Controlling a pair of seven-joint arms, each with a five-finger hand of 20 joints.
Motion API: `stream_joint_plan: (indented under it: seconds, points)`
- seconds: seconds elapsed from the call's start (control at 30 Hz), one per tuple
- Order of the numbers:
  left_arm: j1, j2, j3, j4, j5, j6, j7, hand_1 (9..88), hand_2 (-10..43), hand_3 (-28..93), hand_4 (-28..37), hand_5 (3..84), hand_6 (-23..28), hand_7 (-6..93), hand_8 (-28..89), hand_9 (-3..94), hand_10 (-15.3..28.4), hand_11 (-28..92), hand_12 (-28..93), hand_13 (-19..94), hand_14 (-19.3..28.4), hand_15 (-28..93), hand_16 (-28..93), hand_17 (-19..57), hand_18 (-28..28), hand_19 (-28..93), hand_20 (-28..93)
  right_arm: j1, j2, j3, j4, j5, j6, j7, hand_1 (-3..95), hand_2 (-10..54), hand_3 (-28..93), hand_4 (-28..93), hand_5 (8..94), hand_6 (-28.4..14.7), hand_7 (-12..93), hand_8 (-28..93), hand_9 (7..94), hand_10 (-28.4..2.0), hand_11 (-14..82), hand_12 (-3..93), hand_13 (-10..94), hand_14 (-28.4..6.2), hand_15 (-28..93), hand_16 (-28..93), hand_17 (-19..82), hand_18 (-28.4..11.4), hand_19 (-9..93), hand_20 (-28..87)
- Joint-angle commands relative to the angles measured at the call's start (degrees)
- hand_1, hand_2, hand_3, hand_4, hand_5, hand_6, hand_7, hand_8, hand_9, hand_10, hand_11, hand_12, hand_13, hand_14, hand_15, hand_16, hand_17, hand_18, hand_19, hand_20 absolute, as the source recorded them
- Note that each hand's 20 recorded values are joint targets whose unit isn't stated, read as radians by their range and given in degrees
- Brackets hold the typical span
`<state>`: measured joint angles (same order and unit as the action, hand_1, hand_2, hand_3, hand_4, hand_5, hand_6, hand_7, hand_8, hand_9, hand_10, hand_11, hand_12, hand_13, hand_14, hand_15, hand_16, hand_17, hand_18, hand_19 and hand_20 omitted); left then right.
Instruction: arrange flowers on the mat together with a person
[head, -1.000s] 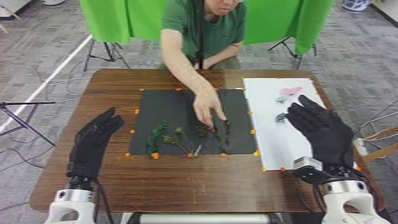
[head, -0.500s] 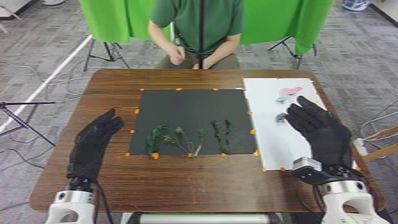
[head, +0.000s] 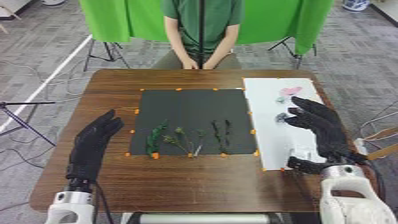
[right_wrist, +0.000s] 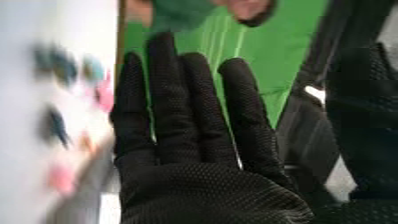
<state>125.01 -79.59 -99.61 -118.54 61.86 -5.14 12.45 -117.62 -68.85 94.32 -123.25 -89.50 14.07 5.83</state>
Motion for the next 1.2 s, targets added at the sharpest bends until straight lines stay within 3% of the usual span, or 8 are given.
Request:
stream_joint_plan:
  seconds: [0.03, 0.13, 0.47, 0.63, 1.2]
  points:
    - [0.16, -0.32, -0.04, 0.05, 0.46, -0.52, -0.59, 25.9, -9.5, 64, -21.8, 42.3, 3.4, 11.7, -6, 42.3, 12.3, 13, 15, 33, 15.4, 9, 3, 4.0, 8.9, 1, 15, 15.54, 10.42, -3.98, 4.00, -40.88, -11.81, 15.30, 31.5, -9.5, 68, -20, 54.5, -0.8, 16, -10, 62.2, -14.9, 17.9, 17.5, 69, -11.0, 33, 22, 29, -17.6, 60, 39]
    - [-0.01, -0.24, -0.01, 0.01, 0.51, -0.53, -0.68, 25.8, -9.5, 64, -21.8, 42.3, 3.4, 11.7, -6, 42.3, 12.3, 13, 15, 33, 15.5, 9, 3, 4.0, 8.9, 1, 15, 19.90, 12.45, -6.52, 6.01, -46.19, -19.33, 18.93, 31.9, -9.5, 69, -23, 54.9, -0.7, 16, -10, 63.3, -15.3, 17.6, 17.7, 71, -10.5, 38, 23, 31, -18.9, 65, 40]
    - [0.48, -0.13, -0.56, -0.47, 0.33, 0.35, -0.45, 25.8, -9.5, 64, -21.7, 42.3, 3.4, 11.5, -5, 42.3, 12.3, 13, 15, 33, 15.5, 9, 3, 4.0, 8.9, 1, 15, 29.07, 16.43, -15.69, 12.73, -52.75, -31.06, 23.45, 35.0, -9.5, 68, -25, 55.4, 0.3, 15, -10, 67.7, -15.7, 17.1, 18.8, 77, -8.4, 48, 25, 34, -20.2, 72, 43]
    - [0.44, -0.18, -0.53, -0.47, 0.32, 0.07, -0.59, 25.8, -9.5, 64, -21.7, 42.3, 3.4, 11.6, -5, 42.3, 12.3, 13, 15, 33, 15.5, 9, 3, 4.0, 8.9, 1, 15, 30.72, 16.59, -17.26, 14.62, -53.21, -35.70, 23.86, 35.4, -9.5, 67, -25, 54.7, 0.6, 14, -9, 67.6, -15.7, 16.8, 18.8, 77, -8.1, 48, 25, 35, -20.3, 73, 43]
    - [0.20, -0.17, -0.45, -0.41, 0.27, 0.25, -0.82, 26.1, -9.5, 64, -21.7, 42.3, 3.5, 11.6, -6, 42.2, 12.3, 13, 15, 33, 15.5, 9, 3, 3.9, 8.9, 1, 15, 33.49, 13.81, -20.37, 20.65, -50.96, -38.17, 24.41, 35.0, -9.5, 65, -24, 56.6, 1.2, 14, -9, 79.5, -13.2, 18.0, 18.6, 87, -4.8, 52, 28, 42, -21.4, 82, 44]
